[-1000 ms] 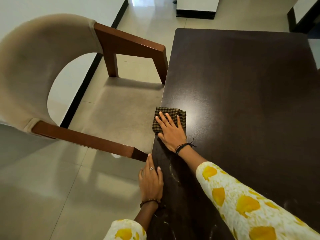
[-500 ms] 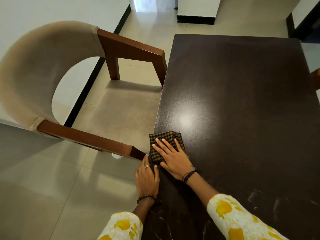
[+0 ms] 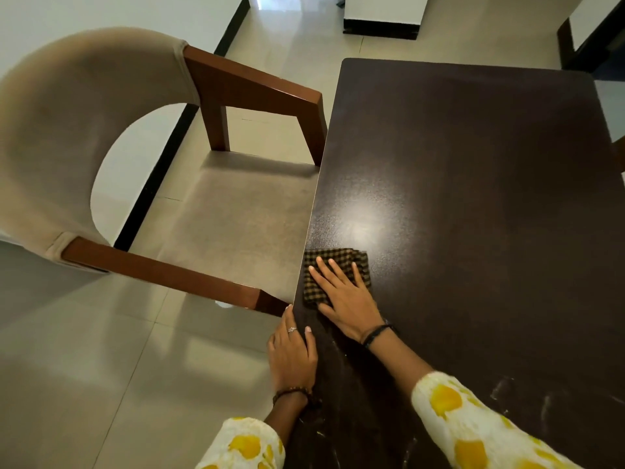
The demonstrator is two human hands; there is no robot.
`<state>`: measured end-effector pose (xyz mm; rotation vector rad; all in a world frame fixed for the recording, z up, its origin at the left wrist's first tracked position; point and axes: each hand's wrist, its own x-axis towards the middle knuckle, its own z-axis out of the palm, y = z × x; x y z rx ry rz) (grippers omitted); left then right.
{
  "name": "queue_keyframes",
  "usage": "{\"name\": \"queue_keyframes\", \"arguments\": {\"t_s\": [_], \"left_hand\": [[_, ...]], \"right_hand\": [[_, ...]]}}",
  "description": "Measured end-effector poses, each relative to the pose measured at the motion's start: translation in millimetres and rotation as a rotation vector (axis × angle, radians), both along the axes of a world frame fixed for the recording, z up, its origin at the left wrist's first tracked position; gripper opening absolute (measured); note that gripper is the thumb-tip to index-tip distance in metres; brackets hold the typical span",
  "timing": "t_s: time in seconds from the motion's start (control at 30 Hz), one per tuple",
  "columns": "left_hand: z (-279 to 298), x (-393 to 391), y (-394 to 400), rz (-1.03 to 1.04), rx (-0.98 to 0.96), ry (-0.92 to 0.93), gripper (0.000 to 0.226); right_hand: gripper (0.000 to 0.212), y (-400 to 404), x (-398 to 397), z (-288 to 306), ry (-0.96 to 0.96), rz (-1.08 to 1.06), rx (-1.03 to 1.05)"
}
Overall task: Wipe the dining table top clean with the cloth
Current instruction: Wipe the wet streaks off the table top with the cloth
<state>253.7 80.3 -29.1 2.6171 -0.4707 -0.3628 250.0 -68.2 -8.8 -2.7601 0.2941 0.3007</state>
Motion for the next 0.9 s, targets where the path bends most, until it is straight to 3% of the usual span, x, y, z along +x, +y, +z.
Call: {"name": "queue_keyframes", "arguments": {"t_s": [0.13, 0.33, 0.57, 0.67, 0.8, 0.9], "left_hand": [[-0.7, -0.1, 0.4, -0.004, -0.013, -0.016, 0.06], [-1.2, -1.6, 1.9, -0.007, -0.006, -0.008, 0.066], [-4.4, -0.7, 1.9, -0.106, -0.003, -0.074, 0.061], [-7.4, 0.1, 3.3, -0.174, -0.002, -0.113, 0.058], [-8.5, 0.8, 4.6, -0.254, 0.039, -0.158, 0.055], [-4.4, -2.0, 5.5, -0.293, 0.022, -0.181, 0.057]], "right_hand": [[0.066, 15.0, 27.4, 1.8, 0.003, 0.023, 0.023], [0.069, 6.4, -10.2, -0.1, -0.012, 0.026, -0.001], [0.072, -67.5, -128.7, 2.6, 0.068, -0.276, -0.047], [0.064, -96.0, -168.6, 10.5, 0.092, -0.471, 0.0], [0.061, -88.4, -160.5, 12.5, 0.11, -0.598, -0.03], [0.06, -66.4, -135.8, 16.5, 0.103, -0.522, -0.059]]}}
